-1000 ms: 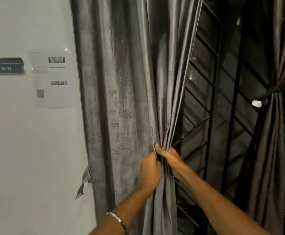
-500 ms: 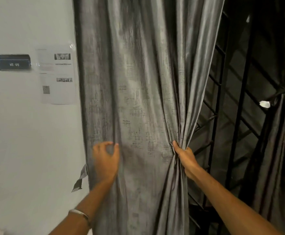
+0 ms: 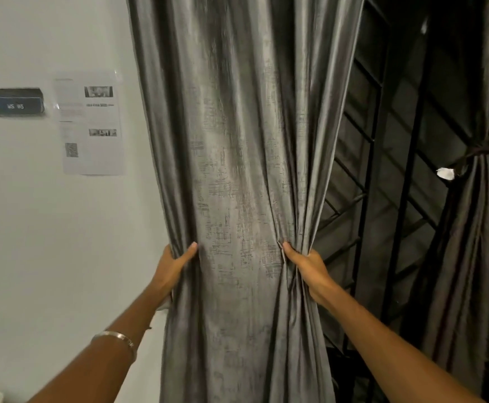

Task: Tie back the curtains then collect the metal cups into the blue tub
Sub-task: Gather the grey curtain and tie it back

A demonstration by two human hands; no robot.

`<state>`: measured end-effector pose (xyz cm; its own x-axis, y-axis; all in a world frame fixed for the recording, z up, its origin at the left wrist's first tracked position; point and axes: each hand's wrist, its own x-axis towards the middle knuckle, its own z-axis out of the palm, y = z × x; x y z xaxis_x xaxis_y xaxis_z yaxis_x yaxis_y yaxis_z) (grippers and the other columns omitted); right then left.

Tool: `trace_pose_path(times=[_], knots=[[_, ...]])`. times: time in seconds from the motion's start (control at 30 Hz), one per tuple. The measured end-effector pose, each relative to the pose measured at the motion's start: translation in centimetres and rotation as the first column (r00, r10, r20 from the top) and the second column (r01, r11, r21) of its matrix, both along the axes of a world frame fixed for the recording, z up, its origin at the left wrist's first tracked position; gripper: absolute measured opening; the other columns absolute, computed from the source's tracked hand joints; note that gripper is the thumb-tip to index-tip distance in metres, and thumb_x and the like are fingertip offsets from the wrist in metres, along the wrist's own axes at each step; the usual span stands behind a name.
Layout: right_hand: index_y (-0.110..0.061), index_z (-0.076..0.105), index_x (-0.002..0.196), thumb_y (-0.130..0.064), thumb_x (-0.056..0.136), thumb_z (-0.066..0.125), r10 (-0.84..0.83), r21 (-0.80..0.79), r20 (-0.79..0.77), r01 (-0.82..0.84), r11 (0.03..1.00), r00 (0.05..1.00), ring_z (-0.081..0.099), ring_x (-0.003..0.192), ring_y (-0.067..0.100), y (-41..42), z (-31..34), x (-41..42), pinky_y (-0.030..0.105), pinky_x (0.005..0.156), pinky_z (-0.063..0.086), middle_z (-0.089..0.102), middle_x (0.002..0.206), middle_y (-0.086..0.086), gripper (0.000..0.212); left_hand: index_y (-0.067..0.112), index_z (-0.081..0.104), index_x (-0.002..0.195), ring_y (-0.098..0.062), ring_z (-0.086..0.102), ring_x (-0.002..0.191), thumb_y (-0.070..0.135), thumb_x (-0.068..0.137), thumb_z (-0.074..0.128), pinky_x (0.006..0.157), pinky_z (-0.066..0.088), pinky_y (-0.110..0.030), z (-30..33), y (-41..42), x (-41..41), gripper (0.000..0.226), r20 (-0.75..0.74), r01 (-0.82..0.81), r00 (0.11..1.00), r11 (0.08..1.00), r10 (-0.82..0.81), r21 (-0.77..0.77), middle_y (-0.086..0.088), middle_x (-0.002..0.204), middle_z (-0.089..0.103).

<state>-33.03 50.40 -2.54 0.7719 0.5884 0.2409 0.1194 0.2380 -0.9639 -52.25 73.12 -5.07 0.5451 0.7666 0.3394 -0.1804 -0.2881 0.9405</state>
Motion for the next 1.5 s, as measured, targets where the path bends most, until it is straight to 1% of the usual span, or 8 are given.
trace_pose_path(times=[0.13,0.37,0.7,0.83,0.97,1.13,1.37,1.5], knots=[[-0.013,0.065,0.12,-0.018,0.086,0.074,0.03,-0.043,0.018,-0.029,0.999,0.999,0.067,0.101,0.012,0.4,-0.7,0.1,0.025,0.091,0.05,0.072,0.107,-0.006,0.035,0.012,0.048,0.139,-0.018,0.064,0.111,0.045,0.077,0.075,0.095,0.052,-0.034,-0.5,-2.4,1.8,0.075,0.038,0.122,0.992,0.992,-0.121,-0.026,-0.002,0.129,0.063],[-0.023,0.066,0.113,-0.014,0.082,0.078,0.101,-0.115,0.049,-0.095,0.989,0.994,0.069,0.095,0.003,1.2,-2.2,-0.8,0.018,0.082,0.052,0.073,0.108,-0.007,0.034,0.018,0.064,0.127,-0.012,0.068,0.108,0.061,0.057,0.084,0.101,0.051,-0.039,0.1,-5.8,4.1,0.084,-0.041,0.284,0.958,0.959,-0.284,-0.016,0.004,0.117,0.072],[-0.021,0.045,0.139,-0.003,0.095,0.056,0.259,-0.203,0.29,-0.205,0.957,0.921,0.049,0.126,0.009,2.9,-2.8,-4.4,0.001,0.087,0.041,0.052,0.128,-0.011,0.049,0.017,0.052,0.129,-0.013,0.063,0.115,0.026,0.066,0.09,0.103,0.049,-0.03,0.1,-9.6,7.7,0.074,-0.096,0.284,0.957,0.952,-0.274,0.111,-0.001,0.122,0.066],[-0.017,0.038,0.145,-0.002,0.095,0.056,0.368,-0.36,0.308,-0.251,0.899,0.877,0.043,0.131,0.012,3.1,-2.8,-4.8,0.02,0.102,0.041,0.045,0.135,-0.005,0.055,0.014,0.038,0.135,-0.014,0.059,0.115,0.046,0.05,0.091,0.102,0.049,-0.033,-0.1,-10.4,8.5,0.105,-0.111,0.15,0.984,0.985,-0.139,0.09,0.0,0.125,0.058],[-0.028,0.021,0.151,-0.02,0.069,0.075,0.422,-0.6,0.325,-0.161,0.784,0.847,0.038,0.132,0.02,2.7,-3.5,-3.4,0.031,0.104,0.043,0.032,0.142,0.001,0.098,0.019,0.061,0.116,-0.009,0.07,0.094,0.009,0.074,0.081,0.076,0.056,-0.017,0.1,-10.0,8.3,0.049,-0.001,0.109,0.994,0.994,-0.109,0.028,0.006,0.101,0.071],[-0.028,0.045,0.135,-0.014,0.079,0.063,0.427,-0.316,0.14,-0.369,0.874,0.893,0.058,0.111,0.008,1.4,-4.7,-2.2,0.015,0.08,0.049,0.056,0.129,0.0,0.06,0.011,0.068,0.113,-0.019,0.072,0.094,0.002,0.084,0.063,0.075,0.057,-0.024,0.5,-9.5,7.4,0.031,0.042,0.287,0.958,0.947,-0.284,-0.148,-0.008,0.102,0.074],[-0.013,0.064,0.112,-0.027,0.076,0.048,0.537,-0.143,-0.159,-0.558,0.817,0.828,0.054,0.093,0.025,1.4,-5.2,-0.9,0.036,0.083,0.043,0.056,0.102,0.014,0.041,0.006,0.066,0.083,-0.024,0.061,0.082,0.013,0.078,0.063,0.091,0.05,-0.042,0.3,-9.1,7.0,0.009,0.113,0.663,0.733,0.667,-0.671,-0.34,-0.014,0.084,0.061],[-0.018,0.068,0.119,-0.003,0.09,0.051,0.571,-0.384,-0.09,-0.558,0.736,0.816,0.063,0.114,0.027,1.6,-6.1,-0.4,0.045,0.104,0.046,0.069,0.119,0.012,0.036,0.014,0.056,0.067,-0.015,0.047,0.059,0.024,0.081,0.071,0.067,0.049,-0.028,0.0,-9.6,6.9,0.024,0.097,0.672,0.728,0.678,-0.679,-0.299,-0.005,0.063,0.046]])
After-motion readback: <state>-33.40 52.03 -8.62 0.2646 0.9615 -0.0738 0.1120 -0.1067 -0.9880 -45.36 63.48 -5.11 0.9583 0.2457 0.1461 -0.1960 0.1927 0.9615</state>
